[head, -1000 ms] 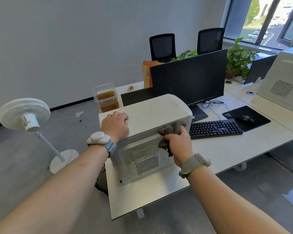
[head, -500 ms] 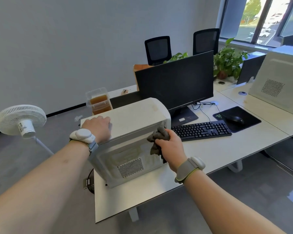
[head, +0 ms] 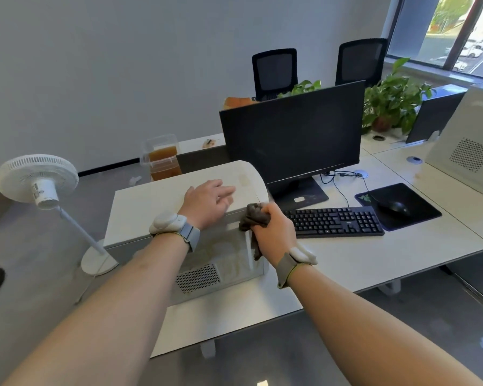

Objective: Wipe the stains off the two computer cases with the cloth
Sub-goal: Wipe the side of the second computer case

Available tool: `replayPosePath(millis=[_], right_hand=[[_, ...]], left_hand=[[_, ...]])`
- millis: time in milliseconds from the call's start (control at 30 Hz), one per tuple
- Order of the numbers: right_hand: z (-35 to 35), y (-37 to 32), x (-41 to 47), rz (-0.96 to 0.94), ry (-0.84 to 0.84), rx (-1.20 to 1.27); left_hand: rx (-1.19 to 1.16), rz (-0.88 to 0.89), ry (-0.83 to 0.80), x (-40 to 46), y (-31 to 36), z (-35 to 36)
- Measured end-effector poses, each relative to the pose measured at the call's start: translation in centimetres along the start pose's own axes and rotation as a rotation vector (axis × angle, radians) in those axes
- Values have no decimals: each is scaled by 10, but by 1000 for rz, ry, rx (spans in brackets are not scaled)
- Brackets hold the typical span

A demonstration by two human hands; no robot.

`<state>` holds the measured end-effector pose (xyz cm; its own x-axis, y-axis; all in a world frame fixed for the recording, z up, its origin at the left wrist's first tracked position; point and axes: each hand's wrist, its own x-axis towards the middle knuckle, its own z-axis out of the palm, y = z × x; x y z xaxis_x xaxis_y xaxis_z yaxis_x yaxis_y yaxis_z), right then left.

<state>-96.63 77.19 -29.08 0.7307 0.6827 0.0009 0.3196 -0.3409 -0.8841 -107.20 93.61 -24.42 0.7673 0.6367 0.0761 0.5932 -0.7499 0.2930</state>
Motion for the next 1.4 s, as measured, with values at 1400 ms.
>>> replayPosePath(millis=[1400], right_hand=[[11, 78, 10, 204, -206, -197]], left_hand=[[-44, -17, 29, 2, -5, 4]])
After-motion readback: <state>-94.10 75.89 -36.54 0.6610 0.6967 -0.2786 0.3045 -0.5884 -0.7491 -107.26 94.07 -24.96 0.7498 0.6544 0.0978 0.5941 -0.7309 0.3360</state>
